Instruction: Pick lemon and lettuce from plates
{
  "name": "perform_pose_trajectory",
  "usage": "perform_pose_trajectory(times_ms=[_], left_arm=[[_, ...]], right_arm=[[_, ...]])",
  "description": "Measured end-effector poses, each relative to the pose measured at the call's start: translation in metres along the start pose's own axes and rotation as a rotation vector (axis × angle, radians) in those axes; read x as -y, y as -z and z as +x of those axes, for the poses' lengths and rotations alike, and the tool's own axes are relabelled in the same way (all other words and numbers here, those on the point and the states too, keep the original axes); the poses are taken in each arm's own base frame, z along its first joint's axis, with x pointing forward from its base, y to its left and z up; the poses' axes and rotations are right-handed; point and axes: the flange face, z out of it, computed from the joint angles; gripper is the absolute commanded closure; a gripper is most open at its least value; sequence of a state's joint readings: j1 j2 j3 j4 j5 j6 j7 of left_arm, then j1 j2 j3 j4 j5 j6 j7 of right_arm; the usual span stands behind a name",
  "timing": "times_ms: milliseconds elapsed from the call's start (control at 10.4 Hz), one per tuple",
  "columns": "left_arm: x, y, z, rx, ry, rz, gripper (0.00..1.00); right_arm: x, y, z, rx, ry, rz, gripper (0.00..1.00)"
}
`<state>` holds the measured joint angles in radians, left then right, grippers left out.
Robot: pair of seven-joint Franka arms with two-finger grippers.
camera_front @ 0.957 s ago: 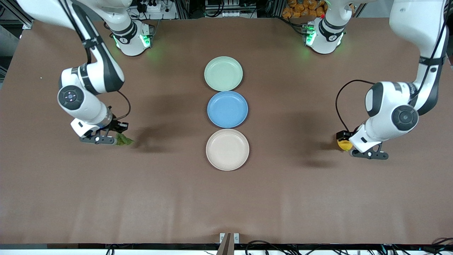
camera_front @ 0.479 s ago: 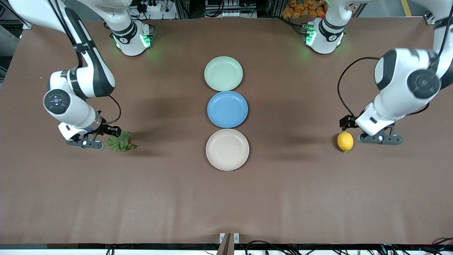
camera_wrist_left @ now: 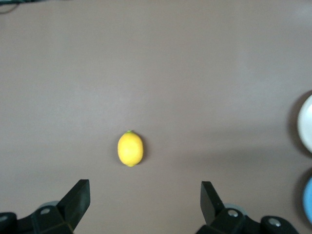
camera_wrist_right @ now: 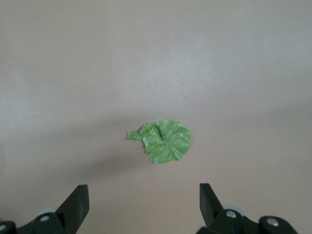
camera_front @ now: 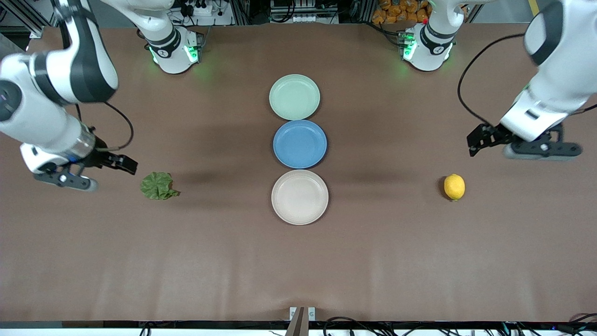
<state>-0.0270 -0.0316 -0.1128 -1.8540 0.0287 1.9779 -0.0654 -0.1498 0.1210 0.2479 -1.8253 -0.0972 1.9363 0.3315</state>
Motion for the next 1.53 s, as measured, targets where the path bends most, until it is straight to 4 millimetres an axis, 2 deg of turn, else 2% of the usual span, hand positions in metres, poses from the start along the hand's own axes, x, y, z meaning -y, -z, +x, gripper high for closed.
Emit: perform_pose_trajectory(times_ms=[191,287,383,574,766,957,1149,1532], left_arm=[[-0.001,0.054,0.009,-0.016,0.013,-0.034,0.00],[-0.001,0.072,0.011,-0.019,0.008,-0.035,0.00],[-0.002,0.080,0.014,-0.024,0.000,-0.037,0.00],[-0.002,0.077,0.017,-0.021,-0.003,-0.038,0.00],[-0.001,0.075,0.019,-0.019,-0.004,-0.038,0.00],[-0.001,0.075,0.020,-0.020,-0.004,-0.039,0.00],[-0.001,0.075,0.020,-0.021,-0.004,-0.039,0.00],[-0.001,0.072,0.016,0.018,-0.006,-0.037,0.00]], right_arm=[[0.000,0.044,-0.014,-0.021,0.006,-0.009,0.00],[-0.002,0.070,-0.020,-0.012,0.015,-0.018,0.00],[-0.005,0.096,-0.024,-0.005,0.034,-0.021,0.00],[-0.012,0.141,-0.030,0.006,0.083,-0.020,0.00],[-0.024,0.169,-0.033,0.002,0.105,0.051,0.00],[-0.044,0.186,-0.039,-0.008,0.132,0.091,0.00],[-0.056,0.191,-0.042,-0.008,0.152,0.094,0.00],[-0.053,0.189,-0.045,0.013,0.217,0.092,0.00]])
